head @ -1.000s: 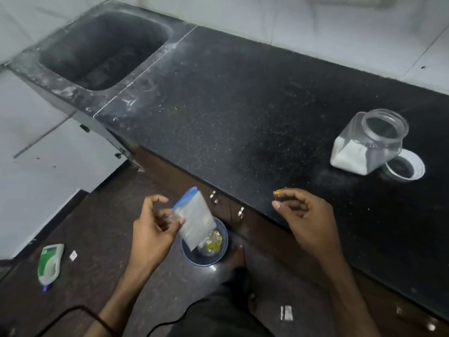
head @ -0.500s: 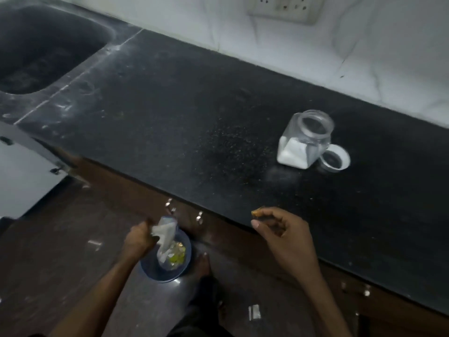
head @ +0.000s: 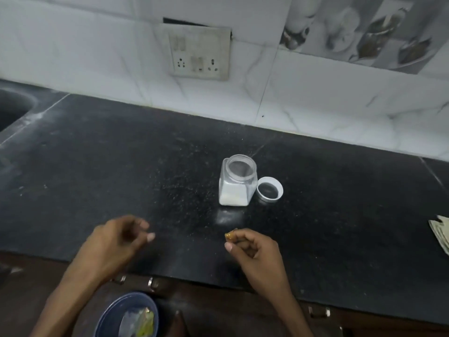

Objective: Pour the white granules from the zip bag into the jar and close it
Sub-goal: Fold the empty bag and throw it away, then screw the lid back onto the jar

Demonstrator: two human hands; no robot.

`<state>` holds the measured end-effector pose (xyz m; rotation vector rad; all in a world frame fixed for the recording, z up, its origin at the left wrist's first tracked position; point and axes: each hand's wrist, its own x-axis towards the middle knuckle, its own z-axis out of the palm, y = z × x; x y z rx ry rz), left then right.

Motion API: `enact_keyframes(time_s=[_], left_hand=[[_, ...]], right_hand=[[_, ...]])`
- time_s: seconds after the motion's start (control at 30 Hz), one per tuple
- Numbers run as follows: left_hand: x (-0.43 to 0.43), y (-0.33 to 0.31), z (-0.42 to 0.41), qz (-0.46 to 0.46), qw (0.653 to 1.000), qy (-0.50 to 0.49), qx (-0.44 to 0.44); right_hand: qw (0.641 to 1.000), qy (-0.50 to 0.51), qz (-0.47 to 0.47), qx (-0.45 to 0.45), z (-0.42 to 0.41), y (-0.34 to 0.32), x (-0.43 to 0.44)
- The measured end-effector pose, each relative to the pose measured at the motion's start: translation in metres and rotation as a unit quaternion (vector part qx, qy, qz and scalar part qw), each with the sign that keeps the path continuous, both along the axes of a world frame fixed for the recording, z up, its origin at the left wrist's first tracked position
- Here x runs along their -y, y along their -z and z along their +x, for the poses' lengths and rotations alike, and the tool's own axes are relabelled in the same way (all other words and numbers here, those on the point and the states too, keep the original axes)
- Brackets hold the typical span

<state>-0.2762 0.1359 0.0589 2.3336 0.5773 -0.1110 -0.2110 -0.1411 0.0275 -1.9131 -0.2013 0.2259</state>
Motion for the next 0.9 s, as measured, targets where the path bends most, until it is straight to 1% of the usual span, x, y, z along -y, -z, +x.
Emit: enact_keyframes(time_s=[0.07, 0.17, 0.2, 0.27, 0.33, 0.37, 0.4, 0.43, 0.47, 0.53, 0.6, 0.63, 0.67, 0.73, 0.77, 0.8, 0.83, 0.87, 0.9], left_hand=[[0.010, -0.019, 0.040, -0.018, 0.995, 0.034, 0.094], [0.033, -0.034, 0.102, -0.044, 0.976, 0.087, 0.194], [0.043, -0.038, 0.121, -0.047, 0.968, 0.100, 0.225], [0.064, -0.042, 0.155, -0.040, 0.955, 0.130, 0.263], [0.084, -0.038, 0.181, -0.059, 0.951, 0.148, 0.264], [0.092, -0.033, 0.191, -0.081, 0.950, 0.156, 0.257], [0.100, -0.027, 0.200, -0.103, 0.949, 0.164, 0.249], [0.107, -0.019, 0.207, -0.119, 0.947, 0.177, 0.241], [0.113, -0.011, 0.212, -0.127, 0.945, 0.190, 0.234], [0.122, 0.005, 0.219, -0.122, 0.943, 0.209, 0.229], [0.127, 0.018, 0.223, -0.089, 0.942, 0.210, 0.248], [0.128, 0.024, 0.225, -0.077, 0.940, 0.205, 0.263], [0.127, 0.028, 0.226, -0.075, 0.937, 0.201, 0.277], [0.125, 0.033, 0.228, -0.086, 0.930, 0.198, 0.298], [0.124, 0.036, 0.229, -0.089, 0.928, 0.195, 0.306], [0.123, 0.039, 0.228, -0.095, 0.927, 0.187, 0.311], [0.123, 0.043, 0.228, -0.111, 0.927, 0.176, 0.313], [0.122, 0.047, 0.226, -0.133, 0.927, 0.161, 0.312], [0.122, 0.051, 0.224, -0.156, 0.927, 0.142, 0.311]], right_hand=[[1.000, 0.004, 0.006, 0.014, 0.014, -0.009, -0.001], [0.999, 0.026, 0.020, 0.041, 0.043, -0.025, 0.002], [0.996, 0.060, 0.029, 0.056, 0.055, -0.028, 0.003], [0.979, 0.174, 0.033, 0.104, 0.083, -0.031, 0.009], [0.948, 0.283, -0.002, 0.145, 0.111, -0.030, 0.018], [0.940, 0.308, -0.041, 0.143, 0.126, -0.025, 0.025], [0.940, 0.302, -0.101, 0.122, 0.141, -0.020, 0.030], [0.945, 0.264, -0.171, 0.093, 0.155, -0.011, 0.037], [0.947, 0.211, -0.236, 0.062, 0.168, -0.002, 0.042], [0.934, 0.108, -0.339, 0.018, 0.188, 0.013, 0.044], [0.916, 0.036, -0.399, -0.015, 0.200, 0.029, 0.041], [0.910, 0.015, -0.414, -0.032, 0.204, 0.036, 0.039], [0.905, 0.003, -0.423, -0.041, 0.207, 0.042, 0.037], [0.897, -0.001, -0.441, -0.023, 0.214, 0.047, 0.035], [0.895, 0.009, -0.446, -0.003, 0.217, 0.046, 0.036], [0.903, 0.030, -0.428, 0.014, 0.220, 0.042, 0.038], [0.926, 0.062, -0.372, 0.026, 0.222, 0.036, 0.040], [0.956, 0.096, -0.275, 0.026, 0.222, 0.026, 0.042], [0.982, 0.118, -0.146, 0.020, 0.221, 0.015, 0.042]])
